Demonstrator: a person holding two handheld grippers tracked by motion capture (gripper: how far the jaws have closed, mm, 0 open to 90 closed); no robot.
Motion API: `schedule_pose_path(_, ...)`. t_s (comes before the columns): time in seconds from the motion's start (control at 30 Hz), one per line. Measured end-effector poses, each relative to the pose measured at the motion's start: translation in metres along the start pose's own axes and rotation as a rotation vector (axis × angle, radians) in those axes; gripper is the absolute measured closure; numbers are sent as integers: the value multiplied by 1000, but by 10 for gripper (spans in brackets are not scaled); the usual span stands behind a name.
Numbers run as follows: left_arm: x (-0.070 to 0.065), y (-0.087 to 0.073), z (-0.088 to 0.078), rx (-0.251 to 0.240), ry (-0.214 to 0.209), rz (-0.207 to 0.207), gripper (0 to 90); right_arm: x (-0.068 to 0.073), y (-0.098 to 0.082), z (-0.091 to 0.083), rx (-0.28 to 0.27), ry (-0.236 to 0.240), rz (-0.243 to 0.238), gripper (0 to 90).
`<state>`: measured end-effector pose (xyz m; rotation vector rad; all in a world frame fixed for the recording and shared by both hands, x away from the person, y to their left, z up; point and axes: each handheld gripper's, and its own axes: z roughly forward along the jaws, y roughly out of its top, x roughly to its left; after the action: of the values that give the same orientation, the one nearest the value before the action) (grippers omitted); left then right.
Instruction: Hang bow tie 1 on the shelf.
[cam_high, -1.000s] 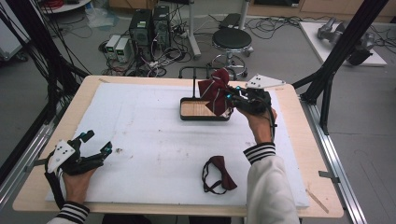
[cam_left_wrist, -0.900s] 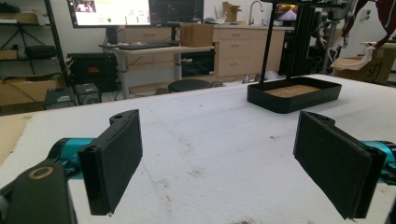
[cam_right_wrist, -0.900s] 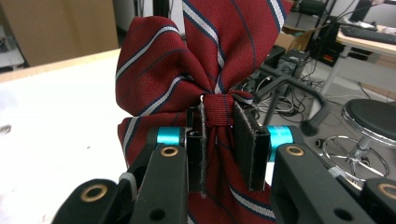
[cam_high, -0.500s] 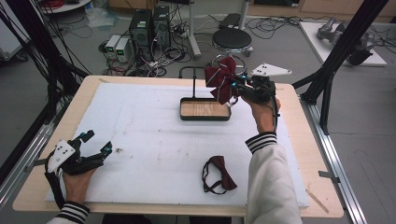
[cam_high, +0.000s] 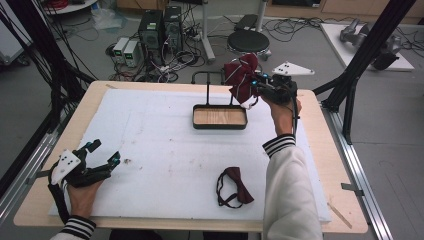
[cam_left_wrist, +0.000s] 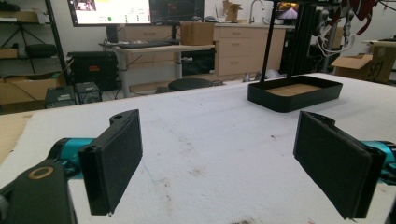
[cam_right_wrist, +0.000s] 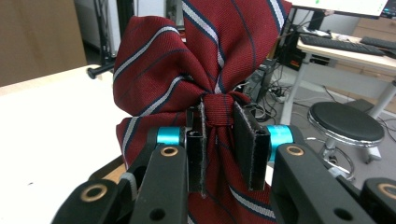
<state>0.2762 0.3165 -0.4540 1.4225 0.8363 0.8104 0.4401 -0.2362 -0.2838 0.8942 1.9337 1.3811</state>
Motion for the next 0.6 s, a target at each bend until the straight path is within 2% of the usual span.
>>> schedule_pose_path(0.23, 0, 0, 0, 1, 2, -1, 160, -12, -6, 0, -27, -39, 37, 755)
schedule_pose_path(0.37, 0, 0, 0, 2, 4, 1, 160, -16, -8, 1, -33, -61, 33, 756)
schedule_pose_path(0.47, 0, 0, 0, 3, 4, 2, 160, -18, -10, 2, -40, -49, 66, 756)
schedule_pose_path(0.5, 0, 0, 0, 4, 4, 2, 160, -20, -10, 2, -45, -51, 53, 755)
schedule_pose_path(0.6, 0, 0, 0, 5, 5, 1, 160, -16, -9, 3, -38, -30, 64, 755)
